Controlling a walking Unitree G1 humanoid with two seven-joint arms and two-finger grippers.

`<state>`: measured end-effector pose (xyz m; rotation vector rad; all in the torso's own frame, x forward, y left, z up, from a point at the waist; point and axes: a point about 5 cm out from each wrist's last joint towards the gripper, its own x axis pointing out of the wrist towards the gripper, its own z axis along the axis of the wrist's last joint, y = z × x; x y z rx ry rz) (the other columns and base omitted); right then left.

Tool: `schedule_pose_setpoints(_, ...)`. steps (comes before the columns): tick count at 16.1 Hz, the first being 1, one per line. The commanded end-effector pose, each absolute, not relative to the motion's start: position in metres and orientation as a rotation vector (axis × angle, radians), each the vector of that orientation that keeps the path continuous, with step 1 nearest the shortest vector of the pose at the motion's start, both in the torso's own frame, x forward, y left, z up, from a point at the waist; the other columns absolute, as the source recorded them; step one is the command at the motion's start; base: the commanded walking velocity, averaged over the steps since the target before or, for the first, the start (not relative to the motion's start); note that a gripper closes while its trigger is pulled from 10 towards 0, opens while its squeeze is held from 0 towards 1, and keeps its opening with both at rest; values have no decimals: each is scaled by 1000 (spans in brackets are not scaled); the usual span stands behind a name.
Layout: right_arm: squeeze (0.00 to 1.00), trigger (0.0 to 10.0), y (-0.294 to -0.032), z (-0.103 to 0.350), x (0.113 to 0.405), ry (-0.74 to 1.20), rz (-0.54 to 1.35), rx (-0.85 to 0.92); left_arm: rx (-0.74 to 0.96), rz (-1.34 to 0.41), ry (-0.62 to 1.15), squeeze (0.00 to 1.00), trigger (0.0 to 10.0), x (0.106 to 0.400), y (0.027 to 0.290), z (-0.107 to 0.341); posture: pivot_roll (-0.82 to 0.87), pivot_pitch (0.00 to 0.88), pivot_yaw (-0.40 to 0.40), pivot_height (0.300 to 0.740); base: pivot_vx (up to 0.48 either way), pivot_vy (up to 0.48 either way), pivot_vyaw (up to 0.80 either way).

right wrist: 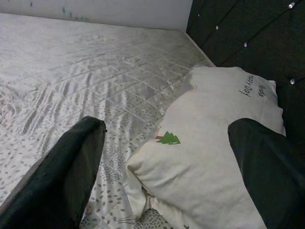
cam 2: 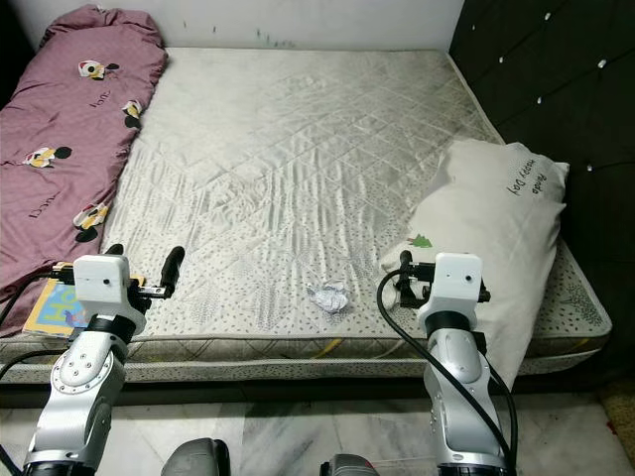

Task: Clean up the room

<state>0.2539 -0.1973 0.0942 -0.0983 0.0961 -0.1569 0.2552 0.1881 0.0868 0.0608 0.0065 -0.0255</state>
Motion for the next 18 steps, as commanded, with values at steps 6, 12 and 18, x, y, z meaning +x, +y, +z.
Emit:
schedule_pose_setpoints(6, 0, 10000, -198, 96, 256, 88, -153, -94, 42, -69, 0, 0, 10000, 256, 186, 88, 3, 73, -25, 740, 162, 0, 0)
schedule_pose_setpoints(12, 0, 10000, -200, 98, 258, 82, -156, -97, 42, -73, -3, 0, 10000, 258, 186, 89, 0, 88, -27, 740, 330, 0, 0)
schedule_pose_setpoints(18, 0, 10000, -203, 99, 260, 78, -160, -110, 44, -25, 22, 0, 10000, 258, 189, 86, 1, 91, -30, 740, 55, 0, 0)
